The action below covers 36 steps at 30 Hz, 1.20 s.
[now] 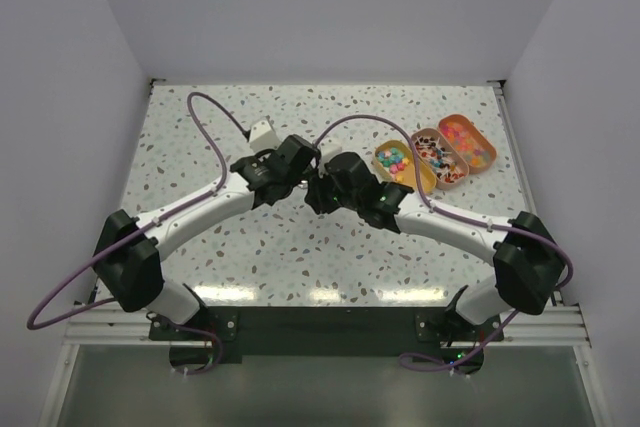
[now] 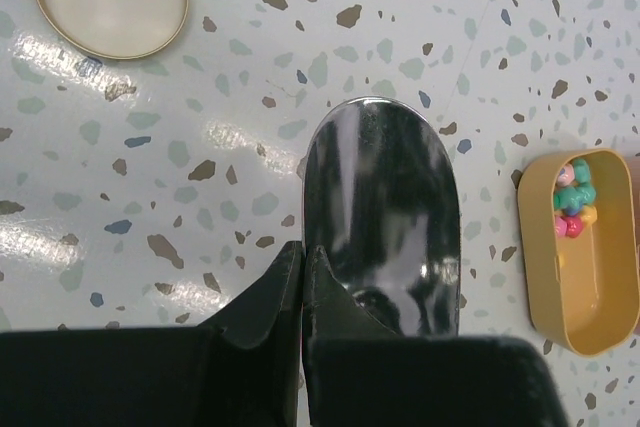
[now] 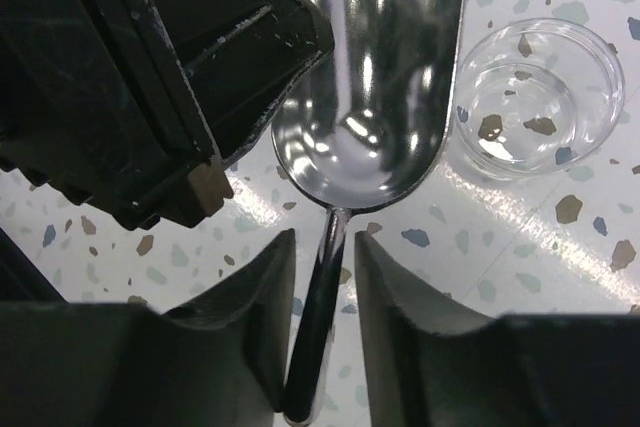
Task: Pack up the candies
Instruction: Adjust the spatula.
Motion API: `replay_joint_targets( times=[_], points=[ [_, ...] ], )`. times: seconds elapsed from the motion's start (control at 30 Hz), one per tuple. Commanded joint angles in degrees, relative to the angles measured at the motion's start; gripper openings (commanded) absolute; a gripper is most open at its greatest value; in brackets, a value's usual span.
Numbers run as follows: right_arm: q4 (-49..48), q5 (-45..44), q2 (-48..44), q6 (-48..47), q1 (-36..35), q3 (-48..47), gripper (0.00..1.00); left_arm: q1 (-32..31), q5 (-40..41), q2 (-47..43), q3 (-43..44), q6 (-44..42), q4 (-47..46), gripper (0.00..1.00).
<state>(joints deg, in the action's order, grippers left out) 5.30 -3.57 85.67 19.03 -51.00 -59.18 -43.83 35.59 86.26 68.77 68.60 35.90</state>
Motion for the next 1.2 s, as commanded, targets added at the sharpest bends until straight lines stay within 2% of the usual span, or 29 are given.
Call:
replay_joint_targets(
  times=[0.0, 0.03, 0.07, 0.13, 0.17, 0.37, 0.43, 0.47, 0.5, 0.57, 0.6, 0.67, 0.87, 0.97, 1.17],
  points=[
    [-3.72, -2.92, -0.15, 0.31, -0.32, 0.55, 0.28, -1.07, 3.43, -0.3, 2.59, 2.42, 1.1, 0.0],
    [-3.72, -3.8, -0.32, -0.04, -0.32, 0.82, 0.19, -1.16, 3.52, -0.56, 2.51, 2.42, 1.19, 0.0],
    [-3.72, -4.07, -0.76, -0.3, -0.32, 0.99, 0.14, -1.08, 3.6, -0.74, 2.42, 2.42, 1.54, 0.0],
    [-3.37, -5.03, -1.29, -1.44, -0.32, 1.69, 0.01, -1.17, 3.52, -1.7, 1.89, 1.89, 1.63, 0.08],
    [-3.28, -5.21, -1.64, -1.97, -0.32, 2.05, 0.0, -1.17, 3.52, -2.23, 1.72, 1.37, 1.37, 0.12],
    [-0.74, -5.57, -5.68, -8.12, -0.32, 4.24, 0.0, -0.38, 0.54, -9.17, -0.13, -10.04, -1.79, 0.57],
    [1.11, -5.22, -7.35, -10.93, -0.24, 4.68, 0.0, 2.86, -6.38, -12.51, -1.36, -17.59, -3.9, 0.67],
    [1.72, -4.61, -7.97, -11.64, -0.32, 4.95, 0.0, 4.44, -13.98, -13.56, -2.84, -22.49, -6.69, 0.69],
    [2.69, -3.12, -8.49, -12.69, -0.24, 5.3, 0.0, 8.2, -17.8, -14.53, -3.55, -24.28, -7.5, 0.71],
    [3.75, -1.71, -9.99, -15.07, -0.32, 5.56, 0.0, 11.3, -28.23, -16.99, -6.27, -30.76, -12.15, 0.72],
    [4.71, -0.05, -10.43, -15.77, -0.32, 5.83, 0.0, 12.79, -29.95, -17.44, -6.72, -32.37, -12.87, 0.73],
    [5.42, 2.33, -11.66, -17.44, -0.32, 6.0, 0.0, 13.51, -35.21, -17.35, -6.9, -37.45, -14.45, 0.73],
    [5.69, 9.72, -14.38, -18.23, -0.32, 8.2, 0.0, 18.16, -55.59, -12.79, -6.02, -44.94, -14.9, 0.69],
    [5.42, 10.52, -15.79, -18.32, -0.24, 8.99, 0.0, 21.14, -62.28, -11.64, -6.37, -46.7, -14.11, 0.64],
    [5.25, 12.97, -17.02, -18.67, 0.29, 10.13, 0.0, 24.75, -66.17, -12.61, -8.21, -49.61, -12.79, 0.64]
  ],
)
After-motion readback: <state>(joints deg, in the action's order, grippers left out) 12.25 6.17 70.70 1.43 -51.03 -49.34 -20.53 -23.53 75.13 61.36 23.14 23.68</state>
